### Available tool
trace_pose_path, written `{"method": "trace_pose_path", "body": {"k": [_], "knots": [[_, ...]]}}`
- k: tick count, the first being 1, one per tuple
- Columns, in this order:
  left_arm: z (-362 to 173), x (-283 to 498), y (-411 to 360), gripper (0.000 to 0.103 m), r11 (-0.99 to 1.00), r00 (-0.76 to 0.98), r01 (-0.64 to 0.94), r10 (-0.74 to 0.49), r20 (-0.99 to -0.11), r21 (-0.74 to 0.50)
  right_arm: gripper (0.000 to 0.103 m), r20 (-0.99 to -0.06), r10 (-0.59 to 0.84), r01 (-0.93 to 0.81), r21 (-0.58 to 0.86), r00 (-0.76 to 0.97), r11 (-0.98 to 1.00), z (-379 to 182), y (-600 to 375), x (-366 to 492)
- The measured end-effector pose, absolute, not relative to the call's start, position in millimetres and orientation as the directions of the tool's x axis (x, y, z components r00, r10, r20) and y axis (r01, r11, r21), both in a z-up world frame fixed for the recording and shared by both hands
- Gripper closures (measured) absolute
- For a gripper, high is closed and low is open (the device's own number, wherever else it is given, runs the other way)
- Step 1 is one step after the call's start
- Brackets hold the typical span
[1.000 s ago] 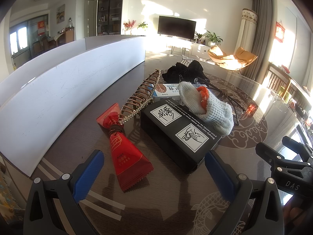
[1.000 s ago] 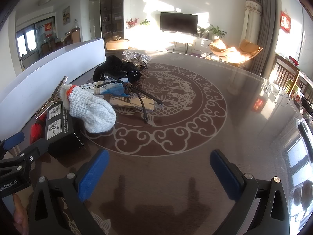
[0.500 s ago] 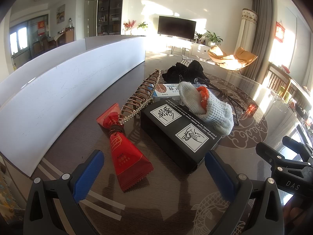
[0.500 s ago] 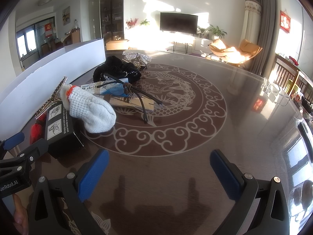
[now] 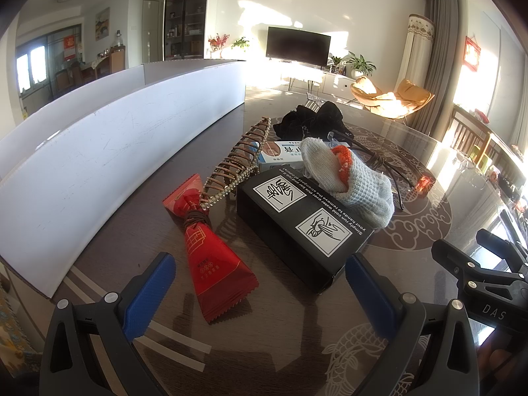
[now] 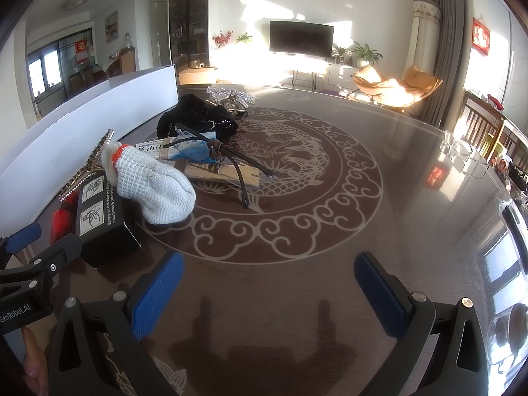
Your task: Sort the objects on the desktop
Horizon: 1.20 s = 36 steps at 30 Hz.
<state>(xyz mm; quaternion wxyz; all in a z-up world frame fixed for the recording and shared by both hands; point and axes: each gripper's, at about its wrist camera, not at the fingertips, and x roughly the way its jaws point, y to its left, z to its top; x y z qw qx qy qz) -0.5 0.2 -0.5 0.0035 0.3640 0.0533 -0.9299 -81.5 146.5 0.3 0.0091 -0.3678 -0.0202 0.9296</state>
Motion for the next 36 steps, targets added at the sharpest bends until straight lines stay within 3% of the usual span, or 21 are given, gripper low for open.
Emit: {"method": "trace_pose_path", "body": {"k": [36], "knots": [[-5.1, -7.6, 1.8, 0.000, -0.993, -0.714, 0.043, 0.048, -0.698, -0.112, 0.000, -0.729, 0.039, 0.008, -0.061, -0.684, -0.998, -0.5, 144.3, -86.5]]}}
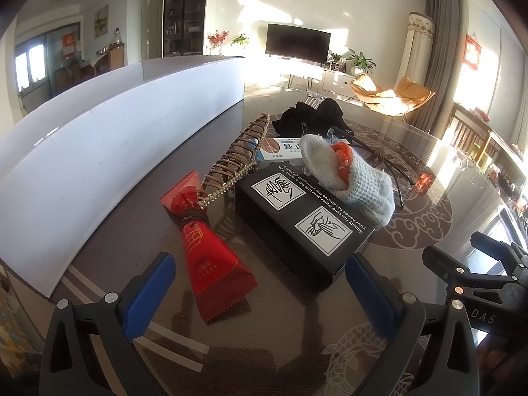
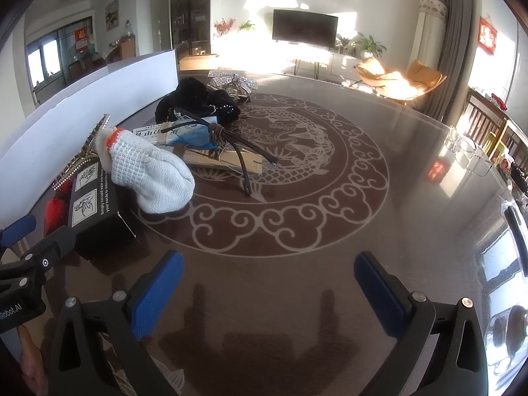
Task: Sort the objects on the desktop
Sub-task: 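Move the left tool to the red snack bag and close on it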
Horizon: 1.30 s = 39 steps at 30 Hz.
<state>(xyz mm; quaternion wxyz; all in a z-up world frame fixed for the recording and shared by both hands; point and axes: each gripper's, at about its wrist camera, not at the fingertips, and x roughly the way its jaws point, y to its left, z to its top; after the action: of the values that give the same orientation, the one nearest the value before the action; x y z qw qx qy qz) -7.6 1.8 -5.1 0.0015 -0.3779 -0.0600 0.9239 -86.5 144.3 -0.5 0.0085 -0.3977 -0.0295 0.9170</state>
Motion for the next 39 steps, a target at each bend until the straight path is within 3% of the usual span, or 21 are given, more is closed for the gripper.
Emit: {"method": "trace_pose_path", "body": {"k": [13, 20, 28, 39], "knots": [[-7.0, -12.6, 1.2, 0.000, -0.990, -0.699, 0.030, 0.079, -0.711, -0.139, 0.000, -0.741, 0.064, 0.004, -0.090, -0.669, -0.996, -4.2, 141.5, -92.5], [-14.4, -22.9, -17.9, 0.000, -0.994, -0.585, -0.029, 0.101, -0.805, -0.104, 0.000, -0.744, 0.063, 0.002, -0.086, -0.665, -0.996, -5.4, 142.6, -93.8], [-25.3, -23.9, -71.6, 0.000, -0.963, -0.575, 0.059, 0.183, -0.798, -0.263, 0.000, -0.734, 0.036, 0.003, -0.052, -0.678, -0.999, -2.3, 146.6, -90.9], [-16.0, -34.7, -46.0, 0.000, -0.990, -0.527, 0.038, 0.097, -0.845, -0.137, 0.000, -0.730, 0.013, 0.008, -0.026, -0.683, -1.000, -1.4, 148.7, -90.3]]}}
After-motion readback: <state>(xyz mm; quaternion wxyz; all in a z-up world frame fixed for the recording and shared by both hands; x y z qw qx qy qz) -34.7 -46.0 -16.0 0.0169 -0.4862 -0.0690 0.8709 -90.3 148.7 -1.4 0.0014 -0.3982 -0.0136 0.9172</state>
